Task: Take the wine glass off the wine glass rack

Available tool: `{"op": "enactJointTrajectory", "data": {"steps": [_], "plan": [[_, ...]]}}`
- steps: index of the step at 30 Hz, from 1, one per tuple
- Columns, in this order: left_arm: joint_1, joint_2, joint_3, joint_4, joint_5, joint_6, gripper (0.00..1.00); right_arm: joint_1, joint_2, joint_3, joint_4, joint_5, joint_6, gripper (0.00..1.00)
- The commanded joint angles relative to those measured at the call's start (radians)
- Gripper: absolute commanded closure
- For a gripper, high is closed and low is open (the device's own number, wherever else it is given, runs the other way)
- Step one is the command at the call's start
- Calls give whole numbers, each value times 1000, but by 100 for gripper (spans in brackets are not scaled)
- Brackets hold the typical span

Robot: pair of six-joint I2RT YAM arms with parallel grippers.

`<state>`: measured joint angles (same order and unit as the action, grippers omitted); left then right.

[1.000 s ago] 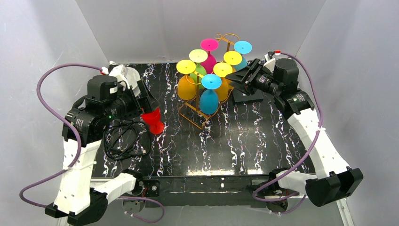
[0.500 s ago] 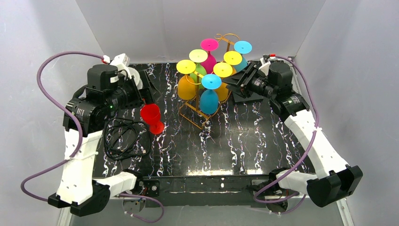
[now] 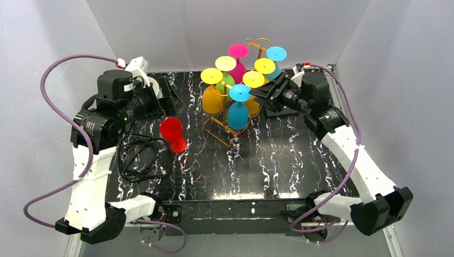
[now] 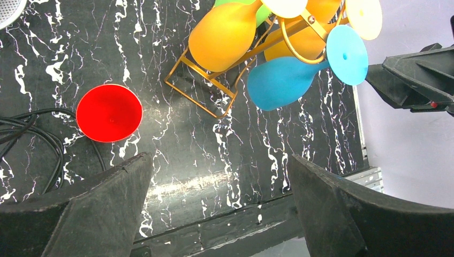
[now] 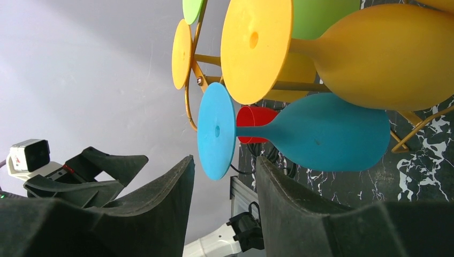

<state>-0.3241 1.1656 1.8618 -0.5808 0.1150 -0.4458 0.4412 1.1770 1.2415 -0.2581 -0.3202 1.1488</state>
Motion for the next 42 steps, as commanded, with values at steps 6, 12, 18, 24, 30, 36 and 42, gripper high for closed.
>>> {"op": "enactJointTrajectory", "data": {"steps": [6,12,18,24,30,36,42], "plan": [[-3,-22,-8,8,22,14,2,22,12,15,64,36,17,51],[-4,-40,-26,10,21,16,2,33,27,18,78,45,34,54],[-4,-52,-29,4,14,25,2,42,38,22,86,53,39,58],[-3,-61,-38,4,12,29,2,50,50,29,86,58,42,64],[-4,-62,-40,9,15,26,2,54,50,32,86,63,42,72],[-5,-59,-44,12,19,25,2,57,53,37,89,60,44,90],[-5,-60,-45,12,20,24,2,56,50,42,91,61,45,99]]}}
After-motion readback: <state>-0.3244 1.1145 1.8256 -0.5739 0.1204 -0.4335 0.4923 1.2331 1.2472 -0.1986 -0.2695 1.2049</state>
